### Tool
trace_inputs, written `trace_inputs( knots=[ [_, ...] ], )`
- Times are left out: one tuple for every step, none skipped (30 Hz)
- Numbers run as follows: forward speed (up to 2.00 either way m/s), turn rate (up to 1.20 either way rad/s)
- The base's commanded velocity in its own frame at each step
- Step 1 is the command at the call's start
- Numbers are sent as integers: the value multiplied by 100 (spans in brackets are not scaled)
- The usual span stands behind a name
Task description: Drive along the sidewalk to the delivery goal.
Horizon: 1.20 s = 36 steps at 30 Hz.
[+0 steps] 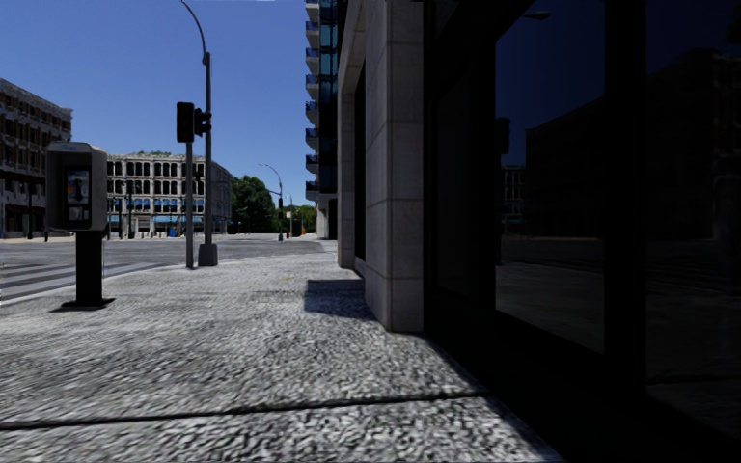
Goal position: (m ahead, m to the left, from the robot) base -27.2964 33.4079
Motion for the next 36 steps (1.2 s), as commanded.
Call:
trace_inputs(
  knots=[
    [200,41],
    [200,41],
    [200,41],
    [200,41],
    [200,41],
    [200,41],
    [200,41],
    [200,41],
    [200,41],
    [200,41],
    [200,41],
    [200,41],
    [200,41],
    [200,41],
    [200,41],
    [200,39],
    [200,39],
    [200,38],
    [200,38],
    [200,38],
    [200,38],
    [200,38],
    [200,38],
    [200,38],
    [200,38],
    [200,38],
    [200,38],
    [200,38],
    [200,38],
    [200,38],
    [200,38],
    [200,38],
    [200,38],
    [200,38],
    [200,38],
    [200,38]
  ],
)
